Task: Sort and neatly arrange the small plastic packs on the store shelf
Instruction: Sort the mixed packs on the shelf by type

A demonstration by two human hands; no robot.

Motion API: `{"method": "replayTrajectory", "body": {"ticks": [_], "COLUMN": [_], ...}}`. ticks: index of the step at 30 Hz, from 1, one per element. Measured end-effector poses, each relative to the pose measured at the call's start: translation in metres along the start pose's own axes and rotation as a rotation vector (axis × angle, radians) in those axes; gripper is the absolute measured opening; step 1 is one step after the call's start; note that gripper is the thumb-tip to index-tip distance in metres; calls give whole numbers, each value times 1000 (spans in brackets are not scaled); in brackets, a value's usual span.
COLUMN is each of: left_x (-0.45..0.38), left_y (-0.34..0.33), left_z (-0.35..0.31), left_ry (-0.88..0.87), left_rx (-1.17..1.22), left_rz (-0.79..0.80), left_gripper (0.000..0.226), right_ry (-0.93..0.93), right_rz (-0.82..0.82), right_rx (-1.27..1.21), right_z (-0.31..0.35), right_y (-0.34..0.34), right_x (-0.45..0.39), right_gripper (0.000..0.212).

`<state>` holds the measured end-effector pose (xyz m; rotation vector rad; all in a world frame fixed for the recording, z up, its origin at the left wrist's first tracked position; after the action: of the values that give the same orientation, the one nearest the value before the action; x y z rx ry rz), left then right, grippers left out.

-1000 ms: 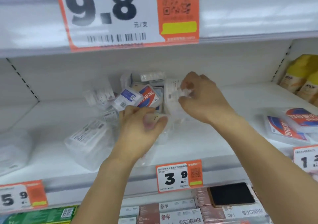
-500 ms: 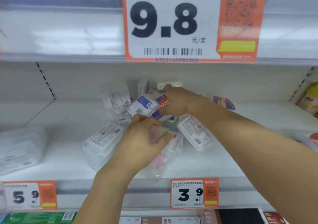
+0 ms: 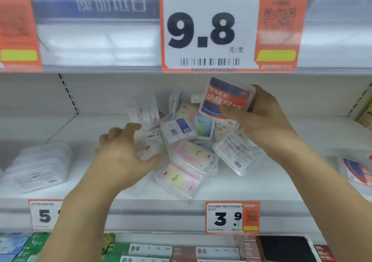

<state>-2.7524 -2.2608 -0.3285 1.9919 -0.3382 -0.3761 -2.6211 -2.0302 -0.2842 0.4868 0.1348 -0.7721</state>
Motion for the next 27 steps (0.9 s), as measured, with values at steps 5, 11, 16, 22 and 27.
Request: {"method": "replayTrajectory", "body": {"ticks": [5, 11, 16, 22, 27], "left_x": [4, 7, 14, 5, 5], "left_y": [11, 7, -7, -1, 21], "left_z": [4, -14, -30, -10, 16], "left_ry": [48, 172, 168, 192, 17], "left_rx": [256, 1285, 1361, 1217, 670], "left_rz": [-127, 168, 295, -18, -365], "left_gripper": [64, 41, 34, 50, 57], "right_ry": [-103, -125, -107, -69, -77], "right_rz": [-91, 111, 241, 280, 301], "right_rx": [-362, -514, -526, -364, -354], "right_z": [-9, 2, -1, -6, -6], "right_y": [13, 4, 3, 0, -8], "right_x": [41, 64, 70, 73, 77], "right_gripper": [27, 35, 70, 77, 73]}}
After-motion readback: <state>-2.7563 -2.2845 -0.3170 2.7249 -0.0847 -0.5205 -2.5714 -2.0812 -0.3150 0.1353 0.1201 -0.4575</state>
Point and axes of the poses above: each hand's wrist, its own x-axis away from the middle knuckle, its own y-axis out of the back of the hand, z = x × y, the point moved 5 cm from there along -x, towards the middle knuckle, and after that the axes turned 2 degrees about y, right-handed, at the moved point
